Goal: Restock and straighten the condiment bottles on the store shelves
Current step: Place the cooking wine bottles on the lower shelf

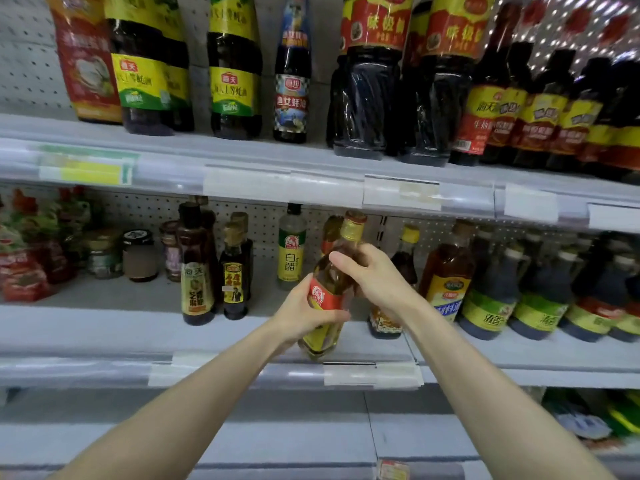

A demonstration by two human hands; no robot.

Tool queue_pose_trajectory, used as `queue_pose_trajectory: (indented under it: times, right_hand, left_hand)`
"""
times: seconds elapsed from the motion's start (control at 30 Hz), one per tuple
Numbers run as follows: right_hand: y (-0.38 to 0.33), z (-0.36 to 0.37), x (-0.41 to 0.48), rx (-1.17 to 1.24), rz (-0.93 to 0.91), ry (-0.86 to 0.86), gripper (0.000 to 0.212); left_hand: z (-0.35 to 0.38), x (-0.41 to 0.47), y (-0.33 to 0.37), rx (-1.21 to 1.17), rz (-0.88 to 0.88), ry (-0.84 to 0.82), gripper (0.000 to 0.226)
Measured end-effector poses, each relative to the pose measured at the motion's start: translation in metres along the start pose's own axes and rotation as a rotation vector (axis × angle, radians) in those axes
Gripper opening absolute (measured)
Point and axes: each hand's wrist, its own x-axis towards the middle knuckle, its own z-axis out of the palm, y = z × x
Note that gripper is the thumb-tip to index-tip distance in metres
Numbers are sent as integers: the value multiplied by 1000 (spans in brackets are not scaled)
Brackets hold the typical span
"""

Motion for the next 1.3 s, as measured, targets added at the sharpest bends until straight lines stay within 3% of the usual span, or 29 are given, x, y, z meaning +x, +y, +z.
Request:
queue_pose_trajectory:
  times: [0.33,0.53,0.67,0.83,0.93,1.1,1.3]
  right_hand:
    - [34,-19,41,21,42,13,35]
    - [55,-25,59,-20,21,-19,37]
    - [62,-27,68,-58,-1,-46,32]
    - [69,-24,75,-56,26,-73,41]
    - [75,-19,74,37,49,18,39]
    - [90,-2,64,170,167,218,36]
    - [88,3,59,272,205,199,54]
  left_hand:
    - [15,52,-22,0,-99,14,66]
    - [25,67,-35,-7,-111,43,63]
    - [27,72,-42,-23,-99,67,75]
    - [11,71,-42,-44,-165,-32,68]
    - [4,71,-43,-64,-165,-61,70]
    - [11,68,-46,14,-102,67,58]
    - [23,64,-49,78,-38,219,65]
